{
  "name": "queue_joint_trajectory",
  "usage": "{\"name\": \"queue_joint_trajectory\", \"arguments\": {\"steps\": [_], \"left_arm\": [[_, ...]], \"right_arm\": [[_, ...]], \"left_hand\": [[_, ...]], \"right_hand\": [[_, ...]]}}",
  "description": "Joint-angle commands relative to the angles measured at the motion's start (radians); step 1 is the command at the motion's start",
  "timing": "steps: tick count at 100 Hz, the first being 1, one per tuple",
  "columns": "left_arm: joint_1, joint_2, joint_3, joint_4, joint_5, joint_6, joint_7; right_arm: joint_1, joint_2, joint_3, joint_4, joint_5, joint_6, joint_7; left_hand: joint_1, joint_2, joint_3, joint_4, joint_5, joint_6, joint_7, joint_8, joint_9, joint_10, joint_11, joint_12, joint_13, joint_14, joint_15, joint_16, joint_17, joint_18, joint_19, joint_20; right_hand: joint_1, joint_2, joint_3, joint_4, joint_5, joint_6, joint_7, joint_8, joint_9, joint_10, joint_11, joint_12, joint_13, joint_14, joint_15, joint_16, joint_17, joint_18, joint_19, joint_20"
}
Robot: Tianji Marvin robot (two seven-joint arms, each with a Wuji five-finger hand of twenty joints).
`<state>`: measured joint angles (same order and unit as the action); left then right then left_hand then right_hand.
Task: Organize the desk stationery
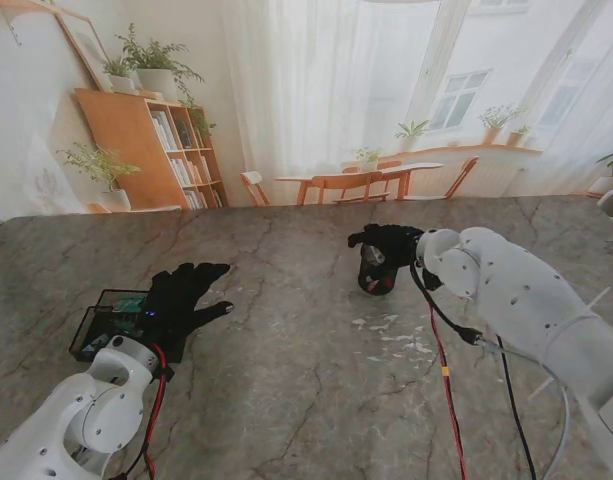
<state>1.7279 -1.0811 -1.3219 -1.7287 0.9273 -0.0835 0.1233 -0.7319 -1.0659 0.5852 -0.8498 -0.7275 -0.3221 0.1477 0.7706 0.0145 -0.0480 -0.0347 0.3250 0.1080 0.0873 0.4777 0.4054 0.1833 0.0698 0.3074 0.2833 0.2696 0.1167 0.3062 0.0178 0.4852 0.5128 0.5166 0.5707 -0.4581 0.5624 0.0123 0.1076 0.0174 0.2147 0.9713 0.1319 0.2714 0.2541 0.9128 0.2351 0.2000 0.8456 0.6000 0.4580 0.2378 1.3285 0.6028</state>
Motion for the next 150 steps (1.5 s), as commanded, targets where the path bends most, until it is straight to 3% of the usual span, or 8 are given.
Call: {"name": "queue_joint_trajectory", "arguments": {"steps": [1,16,26,53,84,94,139,150], "left_arm": [[0.002,-0.005,0.004,0.004,-0.003,0.004,0.006],[0.003,-0.006,0.002,0.006,-0.003,0.004,0.015],[0.005,-0.007,0.001,0.006,-0.003,0.003,0.019],[0.006,-0.007,-0.001,0.008,-0.002,0.001,0.024],[0.009,-0.008,-0.004,0.007,-0.001,-0.002,0.033],[0.010,-0.009,-0.005,0.007,-0.002,-0.003,0.033],[0.018,-0.010,-0.013,0.006,0.001,-0.010,0.047],[0.021,-0.010,-0.016,0.006,0.002,-0.013,0.053]], "right_arm": [[0.007,-0.005,-0.001,0.007,-0.005,-0.011,0.006],[0.017,-0.015,-0.017,0.037,0.006,-0.043,-0.034],[0.023,-0.024,-0.032,0.062,0.014,-0.069,-0.068],[0.023,-0.035,-0.049,0.066,0.033,-0.139,-0.089],[-0.018,-0.066,-0.049,0.033,0.072,-0.185,-0.136],[-0.034,-0.080,-0.052,0.022,0.088,-0.184,-0.158],[-0.038,-0.136,-0.109,0.000,0.107,-0.270,-0.249],[-0.031,-0.140,-0.122,-0.019,0.091,-0.292,-0.259]], "left_hand": [[0.023,0.057,0.007,-0.013,0.009,-0.002,0.008,0.015,0.009,0.000,0.000,0.018,0.018,-0.012,0.008,0.006,-0.003,-0.012,0.020,0.028],[0.026,0.063,0.006,-0.013,0.010,0.001,0.009,0.016,0.011,0.001,0.001,0.020,0.022,-0.013,0.011,0.012,-0.002,-0.016,0.032,0.037],[0.029,0.064,0.005,-0.013,0.011,0.002,0.009,0.017,0.010,0.001,0.001,0.021,0.022,-0.011,0.012,0.015,-0.003,-0.019,0.037,0.042],[0.030,0.066,0.004,-0.013,0.012,0.002,0.010,0.019,0.009,0.001,0.001,0.023,0.023,-0.013,0.013,0.021,-0.005,-0.022,0.044,0.050],[0.029,0.067,0.004,-0.013,0.012,0.003,0.010,0.021,0.009,0.001,0.001,0.024,0.026,-0.014,0.014,0.025,-0.004,-0.026,0.047,0.056],[0.029,0.067,0.003,-0.013,0.012,0.003,0.010,0.021,0.009,0.002,0.001,0.025,0.026,-0.013,0.014,0.026,-0.005,-0.026,0.046,0.057],[0.025,0.071,0.004,-0.013,0.013,0.003,0.010,0.022,0.010,0.000,0.001,0.025,0.026,-0.015,0.014,0.029,-0.006,-0.030,0.049,0.062],[0.026,0.070,0.004,-0.013,0.014,0.004,0.010,0.022,0.010,0.002,0.001,0.025,0.026,-0.014,0.014,0.029,-0.006,-0.030,0.049,0.063]], "right_hand": [[0.048,-0.008,0.034,0.046,-0.057,-0.020,0.078,0.126,0.018,0.015,0.102,0.062,0.032,-0.043,0.089,0.041,0.082,-0.090,0.061,0.023],[0.089,-0.044,0.120,0.079,0.002,-0.049,0.257,0.227,0.175,-0.027,0.380,0.069,0.207,-0.128,0.220,0.093,0.256,-0.233,0.100,0.004],[0.083,-0.076,0.241,0.059,0.067,-0.056,0.380,0.243,0.331,-0.081,0.518,0.033,0.365,-0.191,0.256,0.087,0.380,-0.313,0.102,-0.023],[0.076,-0.099,0.310,0.039,0.121,-0.085,0.589,0.127,0.435,-0.111,0.594,-0.016,0.482,-0.227,0.285,0.089,0.499,-0.361,0.069,-0.004],[0.075,-0.099,0.309,0.037,0.126,-0.089,0.629,0.111,0.453,-0.110,0.607,-0.012,0.504,-0.227,0.300,0.094,0.528,-0.351,0.062,0.002],[0.071,-0.089,0.291,0.028,0.129,-0.087,0.644,0.101,0.444,-0.102,0.602,-0.014,0.487,-0.213,0.298,0.094,0.490,-0.277,0.044,0.001],[0.088,-0.105,0.294,0.029,0.169,-0.092,0.663,0.080,0.448,-0.087,0.604,-0.013,0.477,-0.190,0.306,0.090,0.445,-0.218,0.084,-0.015],[0.085,-0.111,0.291,0.020,0.182,-0.094,0.648,0.062,0.442,-0.084,0.595,-0.016,0.464,-0.171,0.316,0.096,0.418,-0.167,0.120,-0.021]]}}
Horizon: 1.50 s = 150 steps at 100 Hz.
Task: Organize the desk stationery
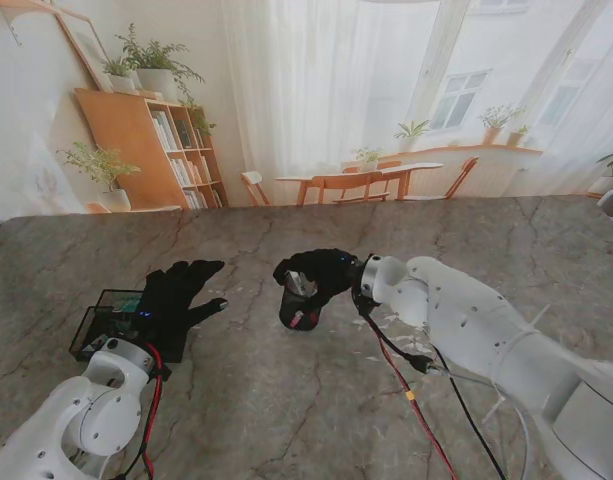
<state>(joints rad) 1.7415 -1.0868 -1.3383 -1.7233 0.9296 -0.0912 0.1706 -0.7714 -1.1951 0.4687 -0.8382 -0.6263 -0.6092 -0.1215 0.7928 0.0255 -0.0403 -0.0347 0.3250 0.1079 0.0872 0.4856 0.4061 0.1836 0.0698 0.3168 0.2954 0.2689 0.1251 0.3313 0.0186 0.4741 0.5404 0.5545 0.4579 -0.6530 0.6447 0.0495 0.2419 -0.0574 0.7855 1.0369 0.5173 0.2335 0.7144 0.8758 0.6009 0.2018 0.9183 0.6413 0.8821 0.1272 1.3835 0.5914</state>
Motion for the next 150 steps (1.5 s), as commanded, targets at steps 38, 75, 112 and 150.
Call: {"name": "queue_joint_trajectory", "arguments": {"steps": [38,75,112,150], "left_arm": [[0.014,-0.006,-0.007,-0.001,-0.002,-0.010,0.017],[0.017,-0.007,-0.009,-0.002,-0.005,-0.010,0.018],[0.020,-0.008,-0.012,-0.002,-0.002,-0.007,0.027],[0.020,-0.008,-0.012,-0.001,-0.002,-0.008,0.029]], "right_arm": [[0.055,-0.008,-0.109,-0.033,-0.108,-0.021,-0.024],[0.049,0.016,-0.124,-0.076,-0.122,-0.001,0.030],[0.047,0.032,-0.121,-0.107,-0.101,-0.002,0.095],[0.035,0.043,-0.100,-0.134,-0.067,-0.001,0.148]], "left_hand": [[0.003,0.061,-0.004,-0.013,0.014,0.002,0.010,0.014,0.009,0.000,0.001,0.016,0.015,-0.016,0.006,0.005,-0.005,-0.019,0.021,0.028],[0.006,0.061,-0.003,-0.013,0.017,0.003,0.011,0.015,0.009,0.000,0.001,0.016,0.015,-0.015,0.005,0.005,-0.005,-0.017,0.022,0.030],[0.022,0.067,-0.002,-0.014,0.019,0.002,0.012,0.015,0.009,-0.003,0.001,0.016,0.017,-0.018,0.006,0.006,-0.004,-0.013,0.026,0.031],[0.028,0.067,-0.005,-0.015,0.020,0.002,0.013,0.016,0.009,-0.004,0.001,0.017,0.019,-0.019,0.006,0.006,-0.002,-0.008,0.033,0.031]], "right_hand": [[0.155,0.076,0.133,-0.068,0.075,0.033,-0.061,-0.074,-0.006,0.001,0.070,0.002,0.037,-0.092,0.246,0.058,-0.171,0.116,0.129,-0.065],[0.081,0.160,-0.020,-0.081,0.037,0.059,-0.308,-0.094,-0.129,0.060,-0.113,-0.060,-0.091,0.003,0.114,0.016,-0.360,0.234,0.083,-0.050],[-0.029,0.238,-0.087,-0.091,-0.031,0.086,-0.468,-0.105,-0.285,0.109,-0.365,-0.126,-0.221,0.102,-0.137,-0.065,-0.555,0.372,-0.042,-0.001],[-0.115,0.293,-0.088,-0.098,-0.061,0.098,-0.574,-0.186,-0.255,0.107,-0.580,-0.214,-0.233,0.158,-0.358,-0.141,-0.634,0.466,-0.134,0.005]]}}
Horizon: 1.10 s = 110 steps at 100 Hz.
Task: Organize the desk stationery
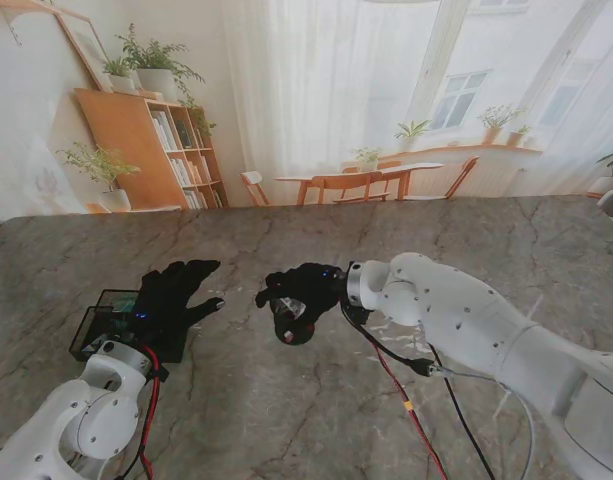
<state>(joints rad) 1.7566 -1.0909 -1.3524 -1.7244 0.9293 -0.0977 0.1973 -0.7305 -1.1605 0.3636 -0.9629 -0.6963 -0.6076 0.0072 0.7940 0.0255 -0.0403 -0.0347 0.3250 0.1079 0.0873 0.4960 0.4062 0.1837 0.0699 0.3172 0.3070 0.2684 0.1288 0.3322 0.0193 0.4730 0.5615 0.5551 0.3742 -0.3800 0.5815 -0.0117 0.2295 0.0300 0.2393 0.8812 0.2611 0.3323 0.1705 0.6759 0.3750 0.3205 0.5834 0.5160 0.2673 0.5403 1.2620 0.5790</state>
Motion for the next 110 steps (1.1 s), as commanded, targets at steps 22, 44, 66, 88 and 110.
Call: {"name": "queue_joint_trajectory", "arguments": {"steps": [22,44,66,88,110], "left_arm": [[0.005,-0.004,0.002,0.001,-0.001,-0.003,0.003],[0.004,-0.004,0.002,0.002,-0.001,-0.004,0.003],[0.004,-0.004,0.002,0.003,0.000,-0.005,0.004],[0.006,-0.004,0.001,0.003,0.003,-0.007,0.008],[0.004,-0.002,0.002,0.005,0.012,-0.014,0.005]], "right_arm": [[-0.018,0.017,0.032,-0.031,0.003,-0.004,0.028],[-0.023,0.019,0.050,-0.040,0.008,-0.010,0.033],[-0.050,0.023,0.103,-0.073,0.014,0.004,0.030],[-0.112,0.035,0.202,-0.156,0.027,0.048,0.048],[-0.253,0.064,0.388,-0.338,0.007,0.145,0.081]], "left_hand": [[0.029,0.066,-0.005,-0.015,0.021,0.000,0.013,0.006,0.009,-0.004,0.001,0.017,0.009,-0.019,0.003,0.006,-0.002,-0.005,0.015,0.030],[0.027,0.066,-0.005,-0.014,0.021,0.002,0.013,0.006,0.008,-0.005,0.001,0.017,0.009,-0.018,0.003,0.006,-0.001,-0.003,0.018,0.029],[0.025,0.064,-0.005,-0.014,0.020,0.002,0.013,0.006,0.008,-0.004,0.001,0.017,0.010,-0.018,0.003,0.006,-0.002,-0.004,0.018,0.028],[0.020,0.064,-0.005,-0.014,0.019,0.001,0.012,0.006,0.008,-0.004,0.001,0.016,0.009,-0.019,0.003,0.006,-0.003,-0.005,0.018,0.027],[0.018,0.055,-0.005,-0.014,0.017,0.002,0.011,0.006,0.005,-0.003,0.000,0.016,0.006,-0.016,0.002,0.005,-0.005,-0.004,0.017,0.026]], "right_hand": [[-0.062,0.040,-0.026,-0.039,-0.036,0.003,-0.051,-0.064,0.021,0.004,-0.072,-0.046,0.020,0.053,-0.095,-0.044,-0.027,0.080,-0.036,0.011],[-0.088,0.067,-0.029,-0.040,-0.038,0.000,-0.063,-0.084,0.020,-0.008,-0.081,-0.075,0.032,0.066,-0.193,-0.083,-0.054,0.102,-0.073,-0.018],[-0.103,0.110,-0.043,-0.040,-0.011,-0.009,-0.057,-0.091,0.042,-0.017,-0.071,-0.087,0.066,0.063,-0.196,-0.079,-0.027,0.085,-0.048,-0.017],[-0.110,0.134,-0.053,-0.038,0.019,-0.021,-0.050,-0.098,0.063,-0.031,-0.064,-0.094,0.076,0.055,-0.191,-0.073,-0.029,0.085,-0.048,-0.019],[-0.112,0.143,-0.059,-0.035,0.023,-0.021,-0.052,-0.106,0.075,-0.040,-0.062,-0.101,0.070,0.049,-0.210,-0.080,-0.044,0.093,-0.067,-0.029]]}}
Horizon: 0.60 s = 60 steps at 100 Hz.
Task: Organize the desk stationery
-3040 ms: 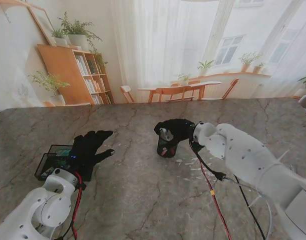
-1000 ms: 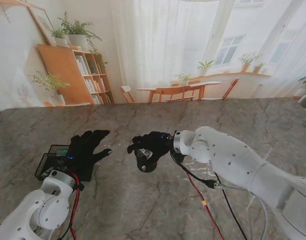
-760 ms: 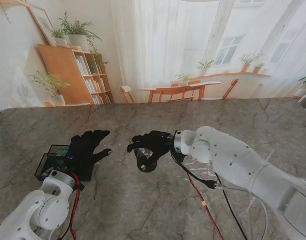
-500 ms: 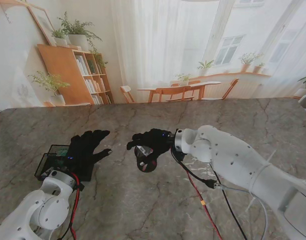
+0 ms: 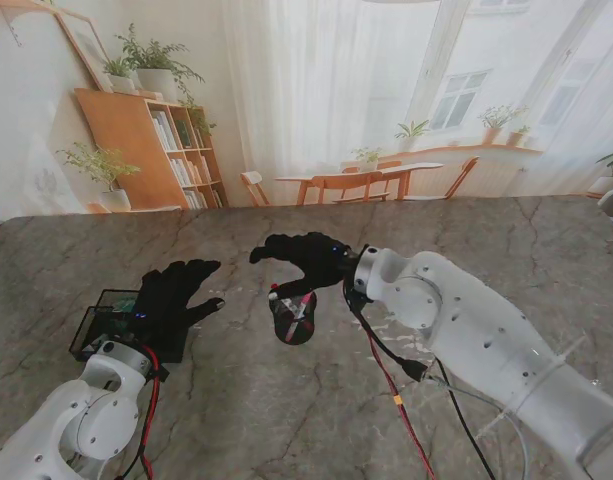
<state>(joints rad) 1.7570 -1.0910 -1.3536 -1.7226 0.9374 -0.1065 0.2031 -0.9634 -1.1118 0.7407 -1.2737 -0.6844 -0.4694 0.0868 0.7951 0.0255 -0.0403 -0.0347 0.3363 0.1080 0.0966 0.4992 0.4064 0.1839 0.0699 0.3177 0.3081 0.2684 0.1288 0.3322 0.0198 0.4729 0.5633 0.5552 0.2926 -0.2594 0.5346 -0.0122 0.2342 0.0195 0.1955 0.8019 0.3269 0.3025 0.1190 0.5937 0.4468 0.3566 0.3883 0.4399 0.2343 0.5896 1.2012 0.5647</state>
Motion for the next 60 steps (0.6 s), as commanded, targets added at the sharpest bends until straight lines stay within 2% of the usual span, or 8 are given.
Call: {"name": "queue_joint_trajectory", "arguments": {"steps": [1,15,30,45,52,60], "left_arm": [[0.003,-0.001,0.003,0.003,0.005,-0.005,-0.001],[-0.002,0.001,0.009,0.005,0.011,-0.009,-0.009],[-0.014,0.004,0.021,0.007,0.015,-0.013,-0.023],[-0.028,0.007,0.033,0.010,0.019,-0.023,-0.036],[-0.037,0.008,0.039,0.011,0.023,-0.030,-0.039],[-0.052,0.009,0.047,0.013,0.021,-0.036,-0.049]], "right_arm": [[-0.027,0.017,0.020,-0.037,-0.007,0.012,0.002],[-0.141,0.031,0.150,-0.160,-0.059,0.080,0.001],[-0.275,0.038,0.264,-0.272,-0.116,0.170,-0.014],[-0.402,0.039,0.350,-0.347,-0.190,0.266,-0.069],[-0.452,0.034,0.378,-0.369,-0.196,0.319,-0.101],[-0.501,0.028,0.402,-0.384,-0.212,0.384,-0.145]], "left_hand": [[0.016,0.055,-0.005,-0.014,0.006,0.003,0.002,0.003,0.005,-0.004,0.000,0.016,0.005,-0.016,0.002,0.005,-0.005,-0.004,0.015,0.025],[0.013,0.047,-0.005,-0.013,0.004,0.004,0.001,0.002,0.001,-0.002,-0.001,0.015,0.000,-0.017,0.000,0.004,-0.010,-0.003,0.010,0.023],[0.011,0.042,-0.004,-0.013,0.000,0.004,0.000,0.002,-0.005,-0.004,-0.002,0.014,-0.008,-0.017,-0.002,0.003,-0.020,-0.004,-0.003,0.017],[0.010,0.043,-0.003,-0.012,-0.004,0.004,-0.001,0.002,-0.019,-0.005,-0.006,0.011,-0.022,-0.018,-0.008,-0.001,-0.032,-0.012,-0.026,0.007],[0.009,0.044,-0.003,-0.013,-0.008,0.006,-0.002,0.002,-0.026,-0.005,-0.008,0.010,-0.031,-0.018,-0.011,-0.003,-0.036,-0.016,-0.038,0.001],[0.008,0.043,-0.004,-0.013,-0.014,0.005,-0.004,0.002,-0.037,-0.006,-0.011,0.008,-0.041,-0.016,-0.015,-0.006,-0.040,-0.017,-0.048,-0.003]], "right_hand": [[-0.030,0.023,-0.012,-0.035,0.019,-0.011,-0.008,-0.027,0.009,-0.011,-0.011,-0.019,-0.003,0.012,-0.016,-0.004,-0.011,0.044,-0.007,-0.015],[-0.022,0.017,-0.012,-0.033,0.029,-0.012,-0.005,-0.030,0.018,-0.017,-0.009,-0.024,-0.006,0.004,-0.035,-0.011,-0.024,0.045,-0.024,-0.024],[0.028,-0.028,0.006,-0.026,0.067,-0.020,0.013,-0.033,0.031,-0.033,-0.006,-0.031,-0.013,-0.013,-0.070,-0.024,-0.065,0.039,-0.077,-0.055],[0.063,-0.043,0.024,-0.017,0.094,-0.027,0.027,-0.036,0.054,-0.045,0.001,-0.036,-0.035,-0.052,-0.102,-0.030,-0.142,-0.030,-0.143,-0.105],[0.090,-0.052,0.031,-0.013,0.110,-0.036,0.037,-0.036,0.056,-0.056,0.001,-0.041,-0.054,-0.091,-0.116,-0.030,-0.185,-0.104,-0.177,-0.134],[0.100,-0.054,0.032,-0.011,0.127,-0.038,0.045,-0.035,0.069,-0.059,0.005,-0.041,-0.056,-0.098,-0.114,-0.027,-0.192,-0.125,-0.184,-0.141]]}}
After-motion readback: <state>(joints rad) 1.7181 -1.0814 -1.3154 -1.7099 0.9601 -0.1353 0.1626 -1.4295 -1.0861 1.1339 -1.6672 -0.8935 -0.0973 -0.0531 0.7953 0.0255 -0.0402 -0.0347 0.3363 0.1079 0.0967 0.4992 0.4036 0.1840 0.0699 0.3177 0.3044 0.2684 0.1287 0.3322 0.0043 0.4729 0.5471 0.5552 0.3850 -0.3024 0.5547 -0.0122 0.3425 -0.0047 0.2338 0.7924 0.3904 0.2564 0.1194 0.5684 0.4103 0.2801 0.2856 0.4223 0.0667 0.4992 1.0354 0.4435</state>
